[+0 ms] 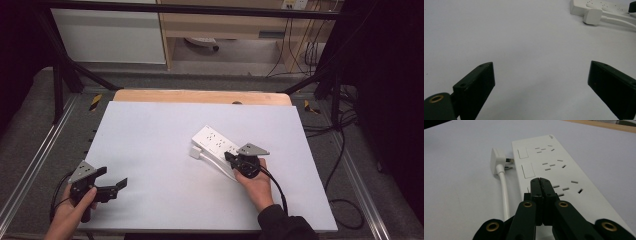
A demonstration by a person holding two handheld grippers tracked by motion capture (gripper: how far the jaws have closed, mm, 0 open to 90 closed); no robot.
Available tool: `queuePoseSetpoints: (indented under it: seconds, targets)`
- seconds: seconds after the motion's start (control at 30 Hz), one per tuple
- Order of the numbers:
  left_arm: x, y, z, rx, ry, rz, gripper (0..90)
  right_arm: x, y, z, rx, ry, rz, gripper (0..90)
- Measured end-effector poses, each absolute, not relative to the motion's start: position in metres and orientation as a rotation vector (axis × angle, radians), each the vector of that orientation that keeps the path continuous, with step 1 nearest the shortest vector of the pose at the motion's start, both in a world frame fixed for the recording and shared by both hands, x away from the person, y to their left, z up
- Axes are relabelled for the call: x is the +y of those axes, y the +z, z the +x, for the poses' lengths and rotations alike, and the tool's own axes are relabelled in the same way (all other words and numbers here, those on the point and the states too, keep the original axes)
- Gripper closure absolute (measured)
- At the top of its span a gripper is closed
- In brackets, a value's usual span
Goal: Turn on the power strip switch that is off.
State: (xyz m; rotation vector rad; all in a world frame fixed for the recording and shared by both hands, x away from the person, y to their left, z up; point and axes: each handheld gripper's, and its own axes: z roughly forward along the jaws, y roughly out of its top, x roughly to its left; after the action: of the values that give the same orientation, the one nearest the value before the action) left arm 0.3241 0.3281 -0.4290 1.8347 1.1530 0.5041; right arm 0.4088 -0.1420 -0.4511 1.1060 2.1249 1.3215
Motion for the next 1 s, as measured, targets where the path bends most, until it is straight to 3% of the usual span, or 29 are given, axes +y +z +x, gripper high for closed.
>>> queuePoseSetpoints:
  seconds: [1.0]
  targets:
    - [0.326,-0.4299,0.3244,1.151,0.499,1.847,7.3,-0.1389,-0.4556,0.4063,2.121,1.306,1.066,90.0]
